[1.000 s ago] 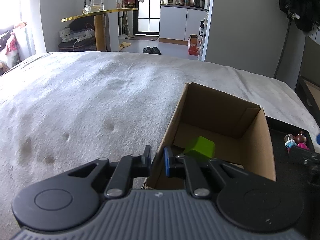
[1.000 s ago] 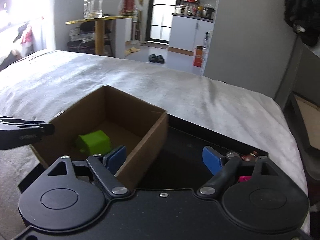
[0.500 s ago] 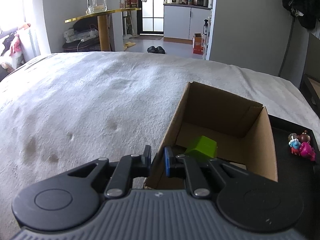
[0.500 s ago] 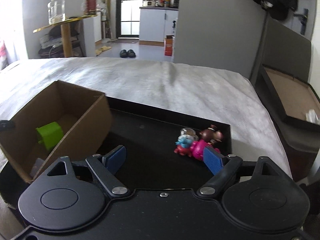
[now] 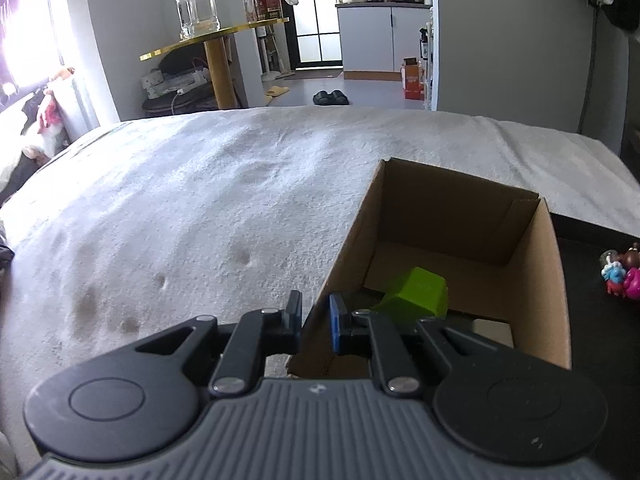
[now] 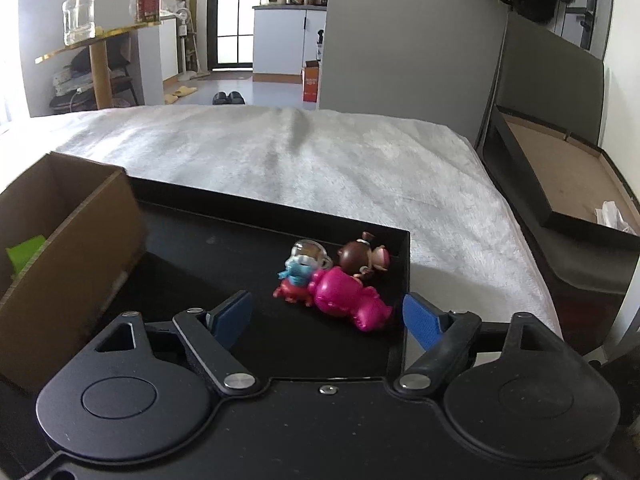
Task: Organize rigid objects
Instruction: 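Move the right gripper to the pink figure on the tray and close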
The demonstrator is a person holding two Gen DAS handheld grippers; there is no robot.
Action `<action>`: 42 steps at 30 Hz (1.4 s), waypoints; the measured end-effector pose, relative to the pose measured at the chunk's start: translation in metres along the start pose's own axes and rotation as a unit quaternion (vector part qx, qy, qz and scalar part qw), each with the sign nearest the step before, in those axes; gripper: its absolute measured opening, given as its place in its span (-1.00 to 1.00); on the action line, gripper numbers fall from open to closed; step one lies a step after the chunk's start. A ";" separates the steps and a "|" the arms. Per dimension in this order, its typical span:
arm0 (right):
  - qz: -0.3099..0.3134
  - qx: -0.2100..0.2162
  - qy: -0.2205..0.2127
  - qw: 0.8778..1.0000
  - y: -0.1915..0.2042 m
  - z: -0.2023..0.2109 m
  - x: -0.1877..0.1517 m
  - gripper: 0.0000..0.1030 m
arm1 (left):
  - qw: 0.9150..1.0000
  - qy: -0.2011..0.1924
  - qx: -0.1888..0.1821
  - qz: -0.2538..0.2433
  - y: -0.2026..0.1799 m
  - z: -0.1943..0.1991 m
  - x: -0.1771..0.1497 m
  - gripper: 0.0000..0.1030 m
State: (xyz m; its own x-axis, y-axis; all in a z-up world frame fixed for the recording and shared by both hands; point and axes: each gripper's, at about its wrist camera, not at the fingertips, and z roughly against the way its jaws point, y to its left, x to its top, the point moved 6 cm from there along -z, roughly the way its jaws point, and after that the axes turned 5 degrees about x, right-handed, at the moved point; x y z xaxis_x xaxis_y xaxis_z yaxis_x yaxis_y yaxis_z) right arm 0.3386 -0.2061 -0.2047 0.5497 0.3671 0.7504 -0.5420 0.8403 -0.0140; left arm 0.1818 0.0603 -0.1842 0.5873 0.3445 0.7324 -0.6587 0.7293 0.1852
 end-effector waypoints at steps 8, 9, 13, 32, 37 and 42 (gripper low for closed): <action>0.026 -0.003 0.009 1.000 -0.014 -0.023 -0.004 0.45 | 0.999 0.003 0.034 -0.021 -0.008 0.001 0.001 -0.75; 0.029 -0.003 0.010 1.000 -0.015 -0.026 -0.004 0.44 | 0.999 0.003 0.037 -0.022 -0.009 0.001 0.002 -0.75; 0.049 -0.001 0.010 0.999 -0.014 -0.035 -0.003 0.40 | 0.999 0.002 0.043 -0.027 -0.011 0.003 0.001 -0.75; 0.086 -0.025 0.057 0.994 -0.004 -0.062 -0.012 -0.33 | 0.999 -0.010 0.028 -0.027 -0.009 0.006 0.003 -0.78; 0.088 -0.027 0.050 0.994 0.002 -0.048 -0.009 -0.33 | 1.000 0.001 0.007 -0.026 -0.007 0.006 0.005 -0.62; 0.085 -0.020 0.039 0.995 0.017 -0.032 0.001 -0.33 | 1.000 0.017 -0.001 -0.021 -0.005 0.004 0.000 0.12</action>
State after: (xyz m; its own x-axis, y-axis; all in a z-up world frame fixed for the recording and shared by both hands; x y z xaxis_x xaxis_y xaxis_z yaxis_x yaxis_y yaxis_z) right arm 0.3502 -0.1782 -0.2256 0.5008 0.5330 0.6820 -0.6058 0.7786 -0.1636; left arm 0.1837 0.0540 -0.1822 0.6300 0.3331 0.7016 -0.6323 0.7445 0.2143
